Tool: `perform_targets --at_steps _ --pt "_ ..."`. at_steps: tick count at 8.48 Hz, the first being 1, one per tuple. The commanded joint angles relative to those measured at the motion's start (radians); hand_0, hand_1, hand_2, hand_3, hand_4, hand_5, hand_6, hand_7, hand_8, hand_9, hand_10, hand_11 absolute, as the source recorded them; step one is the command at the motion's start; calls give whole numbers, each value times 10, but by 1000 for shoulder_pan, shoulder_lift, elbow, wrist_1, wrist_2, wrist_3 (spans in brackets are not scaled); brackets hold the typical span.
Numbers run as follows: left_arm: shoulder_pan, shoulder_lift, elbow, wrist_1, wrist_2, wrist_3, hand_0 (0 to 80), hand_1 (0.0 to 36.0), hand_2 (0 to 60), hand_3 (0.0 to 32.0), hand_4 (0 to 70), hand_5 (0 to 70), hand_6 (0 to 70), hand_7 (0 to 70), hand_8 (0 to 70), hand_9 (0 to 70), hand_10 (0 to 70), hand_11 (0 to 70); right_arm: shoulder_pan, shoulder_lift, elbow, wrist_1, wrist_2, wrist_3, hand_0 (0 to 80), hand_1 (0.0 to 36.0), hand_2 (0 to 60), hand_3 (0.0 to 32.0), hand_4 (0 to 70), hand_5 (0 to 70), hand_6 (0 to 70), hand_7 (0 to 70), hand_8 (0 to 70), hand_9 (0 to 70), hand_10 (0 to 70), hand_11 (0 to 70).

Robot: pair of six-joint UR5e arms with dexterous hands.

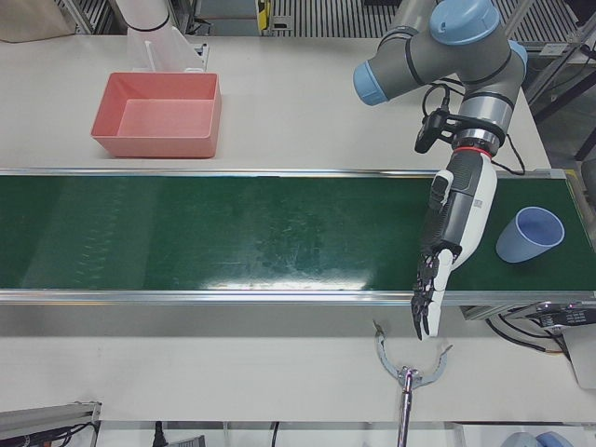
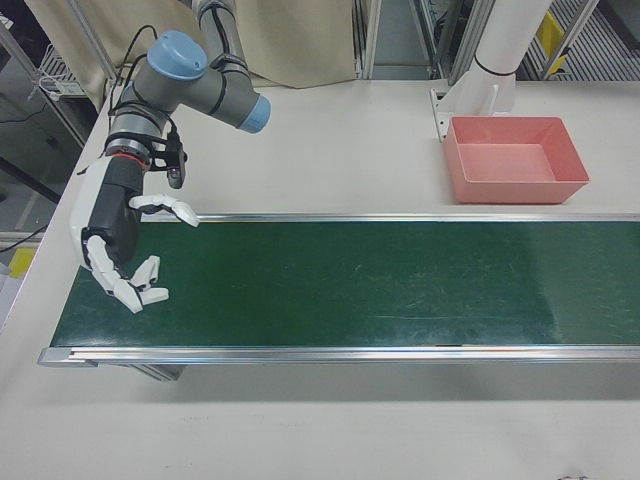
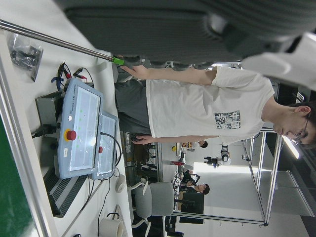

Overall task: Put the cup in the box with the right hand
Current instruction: 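Move the right hand over the conveyor belt near its far end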

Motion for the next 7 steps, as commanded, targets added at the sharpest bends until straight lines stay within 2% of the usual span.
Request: perform_targets --at_steps 1,2,3,4,5,6,7 --pt "0 0 0 0 1 0 0 0 0 0 0 0 0 0 0 0 0 0 -210 0 50 -3 219 -21 438 112 122 0 0 104 346 700 458 700 317 462" --pt "0 0 0 3 1 0 0 0 0 0 0 0 0 0 0 0 0 0 -299 0 75 -8 329 -38 438 97 68 0 0 102 331 700 439 700 317 462" --pt "0 0 -2 3 1 0 0 0 0 0 0 0 0 0 0 0 0 0 -366 1 156 -95 416 -52 440 97 61 0 0 98 323 700 423 682 305 447" --pt "0 0 -2 3 1 0 0 0 0 0 0 0 0 0 0 0 0 0 -401 9 237 -240 458 -81 434 104 88 18 0 93 322 700 411 665 281 416" --pt "0 0 -2 3 1 0 0 0 0 0 0 0 0 0 0 0 0 0 -405 47 249 -323 462 -81 420 91 76 42 0 82 317 700 388 638 249 370" --pt "0 0 0 1 1 0 0 0 0 0 0 0 0 0 0 0 0 0 -412 52 234 -335 462 -84 385 68 65 52 0 72 308 700 372 621 230 339" --pt "0 0 0 0 -1 2 0 0 0 0 0 0 0 0 0 0 0 0 -421 59 195 -333 460 -84 359 59 64 58 0 66 291 700 354 604 209 307"
